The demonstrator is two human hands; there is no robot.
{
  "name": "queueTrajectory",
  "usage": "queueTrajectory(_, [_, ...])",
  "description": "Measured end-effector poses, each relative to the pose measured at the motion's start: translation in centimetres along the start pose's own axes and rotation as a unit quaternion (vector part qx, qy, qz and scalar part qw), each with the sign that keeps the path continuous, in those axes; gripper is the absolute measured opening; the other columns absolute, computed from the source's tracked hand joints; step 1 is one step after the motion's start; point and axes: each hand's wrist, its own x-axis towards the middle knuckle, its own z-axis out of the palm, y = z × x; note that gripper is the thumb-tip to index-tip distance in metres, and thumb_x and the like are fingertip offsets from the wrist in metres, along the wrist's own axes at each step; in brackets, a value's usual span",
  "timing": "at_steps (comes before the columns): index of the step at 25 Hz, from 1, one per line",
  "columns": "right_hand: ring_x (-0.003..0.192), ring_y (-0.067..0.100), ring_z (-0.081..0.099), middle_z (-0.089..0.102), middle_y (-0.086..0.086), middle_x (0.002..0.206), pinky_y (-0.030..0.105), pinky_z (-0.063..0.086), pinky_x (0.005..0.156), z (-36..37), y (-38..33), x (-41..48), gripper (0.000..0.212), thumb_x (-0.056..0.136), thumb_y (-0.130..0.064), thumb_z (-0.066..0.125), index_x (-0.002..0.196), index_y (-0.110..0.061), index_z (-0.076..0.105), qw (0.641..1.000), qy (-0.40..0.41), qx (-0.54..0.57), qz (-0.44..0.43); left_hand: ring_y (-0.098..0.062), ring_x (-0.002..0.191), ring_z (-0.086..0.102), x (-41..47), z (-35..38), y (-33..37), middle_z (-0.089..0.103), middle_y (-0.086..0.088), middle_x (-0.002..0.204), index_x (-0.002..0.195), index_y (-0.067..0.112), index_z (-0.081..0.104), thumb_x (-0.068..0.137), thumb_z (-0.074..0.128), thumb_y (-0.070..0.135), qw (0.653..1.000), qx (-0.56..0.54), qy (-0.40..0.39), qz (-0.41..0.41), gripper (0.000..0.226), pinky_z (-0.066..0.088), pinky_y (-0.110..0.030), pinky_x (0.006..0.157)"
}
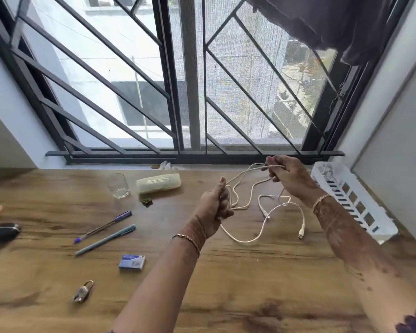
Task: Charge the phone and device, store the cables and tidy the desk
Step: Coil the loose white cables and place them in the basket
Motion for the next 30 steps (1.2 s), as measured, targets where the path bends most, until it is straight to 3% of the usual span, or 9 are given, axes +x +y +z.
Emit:
queueTrajectory(4, [0.045, -0.001, 0.042, 0.049, -0.005, 0.058, 0.016, 0.037, 0.046, 0.3, -2.4, 0.4, 0.031, 0.099, -0.027, 0.048, 0.087, -0.007, 0.068, 0.998, 0.019, 0.065, 0.007, -0.005, 0.030, 0.017, -0.2, 0.3, -0.1, 0.021, 0.010, 0.041, 0.059, 0.023, 0.032, 0.094, 0.046, 0.047, 1.000, 0.024, -0.005, -0.002, 0.045, 0.035, -0.017, 0.037])
queueTrajectory(6, [0.042, -0.004, 0.045, 0.051, -0.013, 0.054, 0.008, 0.033, 0.043, 0.2, -2.7, 0.5, 0.025, 0.097, -0.021, 0.053, 0.090, -0.002, 0.068, 0.996, 0.035, 0.081, 0.004, -0.005, 0.030, 0.016, -0.2, 0.3, 0.0, 0.022, 0.010, 0.040, 0.059, 0.023, 0.032, 0.095, 0.046, 0.047, 1.000, 0.026, -0.004, -0.001, 0.045, 0.034, -0.017, 0.038])
queueTrajectory(9, [0.045, -0.006, 0.050, 0.056, -0.006, 0.066, 0.006, 0.037, 0.044, -0.2, -2.5, 0.8, 0.010, 0.089, -0.014, 0.064, 0.092, -0.004, 0.065, 0.995, 0.056, 0.081, 0.012, -0.005, 0.029, 0.016, -0.1, -0.1, 0.1, 0.022, 0.010, 0.040, 0.059, 0.023, 0.032, 0.094, 0.046, 0.047, 1.000, 0.005, 0.008, 0.001, 0.045, 0.033, -0.017, 0.037])
queueTrajectory(11, [0.055, 0.002, 0.053, 0.057, -0.003, 0.067, 0.012, 0.041, 0.050, -0.8, -1.5, 1.2, 0.007, 0.084, -0.019, 0.070, 0.083, -0.013, 0.066, 0.996, 0.072, 0.018, 0.043, -0.006, 0.029, 0.017, 0.0, -0.5, 0.2, 0.021, 0.010, 0.039, 0.058, 0.023, 0.032, 0.094, 0.046, 0.048, 1.000, -0.005, 0.023, 0.000, 0.046, 0.033, -0.019, 0.041])
queueTrajectory(14, [0.072, 0.020, 0.062, 0.068, 0.004, 0.072, 0.026, 0.044, 0.065, -2.0, 0.3, 1.4, 0.029, 0.078, -0.045, 0.071, 0.071, -0.017, 0.068, 0.972, 0.057, -0.200, 0.112, -0.006, 0.029, 0.017, 0.1, -0.7, 0.2, 0.022, 0.010, 0.039, 0.058, 0.023, 0.033, 0.094, 0.046, 0.048, 0.999, -0.012, 0.048, -0.003, 0.046, 0.029, -0.024, 0.049])
queueTrajectory(18, [0.051, 0.016, 0.065, 0.068, 0.007, 0.056, 0.021, 0.041, 0.052, -2.7, -1.5, 0.7, 0.060, 0.084, -0.063, 0.053, 0.057, -0.012, 0.069, 0.947, -0.011, -0.290, 0.134, -0.006, 0.029, 0.017, 0.2, -0.3, 0.0, 0.022, 0.010, 0.039, 0.059, 0.022, 0.034, 0.095, 0.046, 0.047, 0.997, 0.006, 0.071, -0.006, 0.045, 0.032, -0.020, 0.042])
queueTrajectory(22, [0.050, 0.010, 0.056, 0.063, 0.003, 0.054, 0.023, 0.036, 0.057, -3.1, -2.9, 1.3, 0.051, 0.079, -0.061, 0.061, 0.062, -0.013, 0.063, 0.924, 0.017, -0.379, 0.052, -0.006, 0.028, 0.018, 0.6, -0.2, -0.1, 0.022, 0.010, 0.037, 0.058, 0.022, 0.034, 0.095, 0.045, 0.048, 0.995, 0.010, 0.094, -0.015, 0.046, 0.039, -0.019, 0.042])
queueTrajectory(26, [0.048, 0.015, 0.061, 0.065, 0.010, 0.068, 0.021, 0.047, 0.046, -3.7, -3.7, 1.3, 0.031, 0.075, -0.029, 0.079, 0.082, -0.004, 0.062, 0.977, -0.052, -0.184, 0.095, -0.007, 0.028, 0.019, 0.9, -0.6, -0.2, 0.022, 0.010, 0.036, 0.058, 0.022, 0.034, 0.096, 0.044, 0.048, 0.993, 0.016, 0.113, -0.017, 0.047, 0.037, -0.017, 0.041])
queueTrajectory(30, [0.044, 0.011, 0.052, 0.060, 0.007, 0.063, 0.018, 0.045, 0.043, -3.3, -3.6, 1.2, 0.026, 0.078, -0.025, 0.077, 0.084, -0.004, 0.062, 0.988, -0.070, -0.017, 0.140, -0.007, 0.027, 0.018, 1.0, -1.0, -0.6, 0.022, 0.010, 0.036, 0.059, 0.022, 0.034, 0.097, 0.043, 0.047, 0.992, 0.021, 0.121, -0.023, 0.046, 0.036, -0.017, 0.040])
